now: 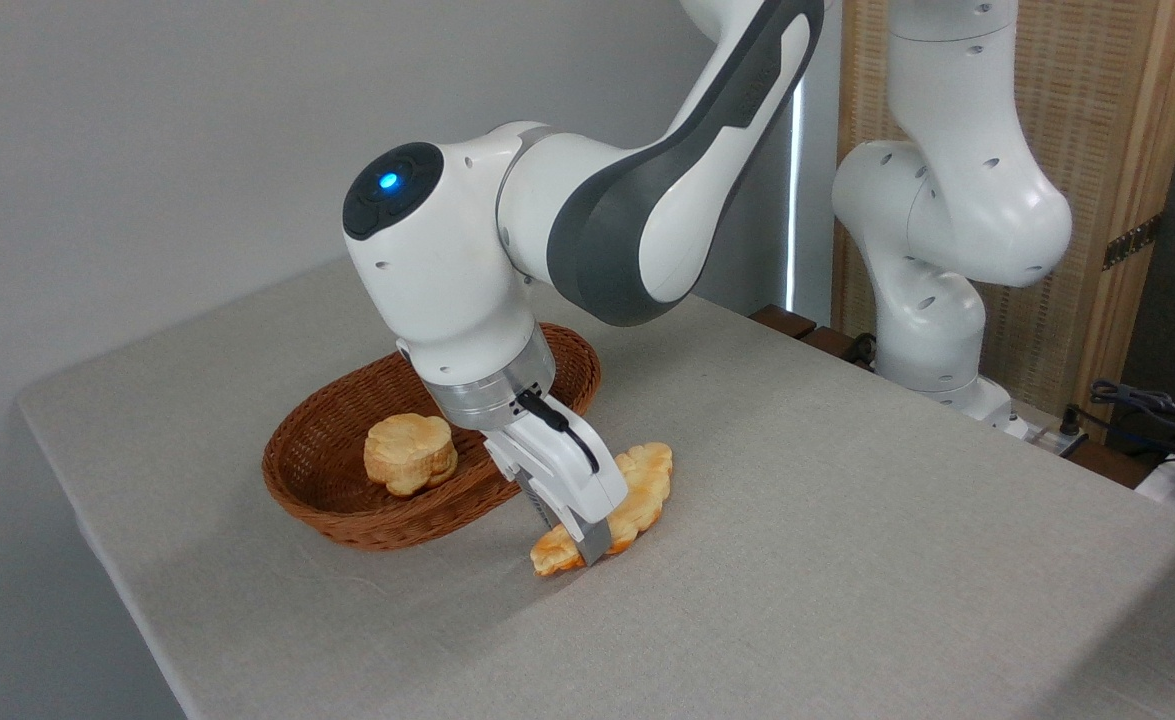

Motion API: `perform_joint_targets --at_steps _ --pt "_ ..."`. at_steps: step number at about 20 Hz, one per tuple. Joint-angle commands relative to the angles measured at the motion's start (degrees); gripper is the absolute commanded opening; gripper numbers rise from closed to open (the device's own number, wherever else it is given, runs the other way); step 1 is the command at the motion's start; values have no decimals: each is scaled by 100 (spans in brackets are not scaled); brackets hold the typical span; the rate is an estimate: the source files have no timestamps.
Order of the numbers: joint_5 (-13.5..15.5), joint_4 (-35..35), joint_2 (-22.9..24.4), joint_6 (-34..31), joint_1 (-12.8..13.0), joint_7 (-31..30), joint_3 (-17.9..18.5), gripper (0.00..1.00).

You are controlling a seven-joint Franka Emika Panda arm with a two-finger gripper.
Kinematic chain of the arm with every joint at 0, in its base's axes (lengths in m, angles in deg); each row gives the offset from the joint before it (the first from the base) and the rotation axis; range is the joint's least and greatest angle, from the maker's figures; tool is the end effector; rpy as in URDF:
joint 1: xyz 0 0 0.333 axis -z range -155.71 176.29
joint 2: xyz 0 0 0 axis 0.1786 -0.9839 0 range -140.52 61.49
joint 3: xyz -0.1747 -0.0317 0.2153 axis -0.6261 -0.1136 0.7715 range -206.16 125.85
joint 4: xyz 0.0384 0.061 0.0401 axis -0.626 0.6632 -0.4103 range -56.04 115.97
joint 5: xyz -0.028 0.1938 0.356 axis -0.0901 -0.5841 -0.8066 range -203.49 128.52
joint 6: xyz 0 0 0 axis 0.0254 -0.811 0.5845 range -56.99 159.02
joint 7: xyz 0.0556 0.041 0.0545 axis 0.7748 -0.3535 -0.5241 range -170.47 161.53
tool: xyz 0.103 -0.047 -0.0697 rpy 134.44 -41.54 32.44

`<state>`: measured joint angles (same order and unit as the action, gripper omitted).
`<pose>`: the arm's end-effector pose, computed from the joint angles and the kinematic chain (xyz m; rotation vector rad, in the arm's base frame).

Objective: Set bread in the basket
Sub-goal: 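Lift the flat bread and carry it over the basket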

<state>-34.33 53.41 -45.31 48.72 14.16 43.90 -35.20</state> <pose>0.5496 0.0043 0.3294 2.7429 -1.1661 -0.3179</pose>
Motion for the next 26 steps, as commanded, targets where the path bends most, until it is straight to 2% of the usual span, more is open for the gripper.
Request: perform_joint_targets --at_steps 1,3,10,13,15,17,18,19,22,26 --pt "45 -15 201 -47 -1 190 136 28" --pt "71 -155 351 -73 8 322 417 28" --pt "124 -550 509 -239 52 305 348 28" --pt "501 -1112 571 -653 70 288 42 29" --pt "729 -1402 571 -671 70 252 -178 38" --pt "932 -1509 562 -662 70 208 -389 39" --pt "994 -1509 562 -662 70 121 -486 61" --pt "1003 -1509 554 -662 70 -54 -626 100" --pt "950 -1509 448 -653 70 -389 -987 100" --pt "950 -1509 308 -653 70 -705 -1102 100"
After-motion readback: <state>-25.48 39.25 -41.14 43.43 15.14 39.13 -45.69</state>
